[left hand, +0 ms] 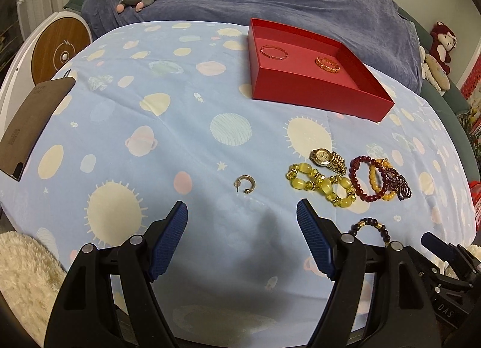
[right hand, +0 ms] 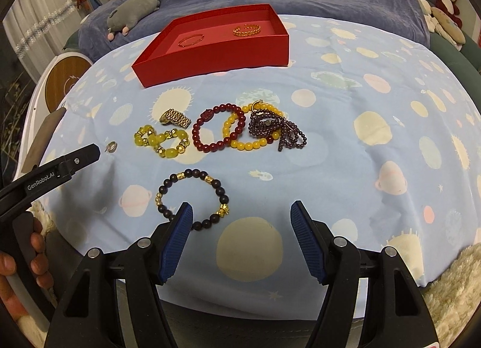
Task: Organize jewelry
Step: 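Move the right gripper to the dark purple bead strand and grasp it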
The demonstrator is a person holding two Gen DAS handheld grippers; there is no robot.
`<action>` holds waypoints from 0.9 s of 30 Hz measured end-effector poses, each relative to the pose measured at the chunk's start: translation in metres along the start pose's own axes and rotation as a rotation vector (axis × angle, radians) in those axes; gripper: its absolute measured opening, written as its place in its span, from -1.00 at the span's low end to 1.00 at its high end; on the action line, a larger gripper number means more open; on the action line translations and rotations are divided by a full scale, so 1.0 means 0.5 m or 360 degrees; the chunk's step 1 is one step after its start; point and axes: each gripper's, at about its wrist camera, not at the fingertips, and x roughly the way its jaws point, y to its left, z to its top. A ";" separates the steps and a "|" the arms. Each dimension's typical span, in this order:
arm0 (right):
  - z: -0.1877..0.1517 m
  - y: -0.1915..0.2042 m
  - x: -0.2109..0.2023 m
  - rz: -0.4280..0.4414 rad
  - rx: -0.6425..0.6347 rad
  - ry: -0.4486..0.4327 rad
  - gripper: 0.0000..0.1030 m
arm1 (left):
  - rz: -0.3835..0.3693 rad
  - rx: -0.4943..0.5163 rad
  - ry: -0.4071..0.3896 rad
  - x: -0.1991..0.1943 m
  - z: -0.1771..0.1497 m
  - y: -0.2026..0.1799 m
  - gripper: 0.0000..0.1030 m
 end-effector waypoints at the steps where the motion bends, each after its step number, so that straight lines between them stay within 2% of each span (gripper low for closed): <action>1: -0.002 0.001 0.000 0.0003 -0.0006 0.0000 0.26 | -0.0002 0.0006 -0.0003 0.000 -0.001 -0.001 0.38; 10: -0.004 -0.002 0.000 -0.0006 0.0001 -0.0010 0.26 | -0.0012 -0.0026 -0.0002 0.008 -0.003 0.002 0.38; 17: 0.034 -0.049 0.014 -0.0052 0.0103 -0.0027 0.20 | -0.0071 0.0010 0.0016 0.006 -0.010 -0.031 0.38; 24: 0.089 -0.077 0.056 -0.0093 0.0113 -0.0010 -0.22 | -0.0092 0.0083 0.0053 0.015 -0.024 -0.073 0.38; 27: 0.110 -0.077 0.072 -0.0107 0.0099 -0.0015 -0.25 | -0.0085 0.0083 0.0059 0.016 -0.025 -0.074 0.38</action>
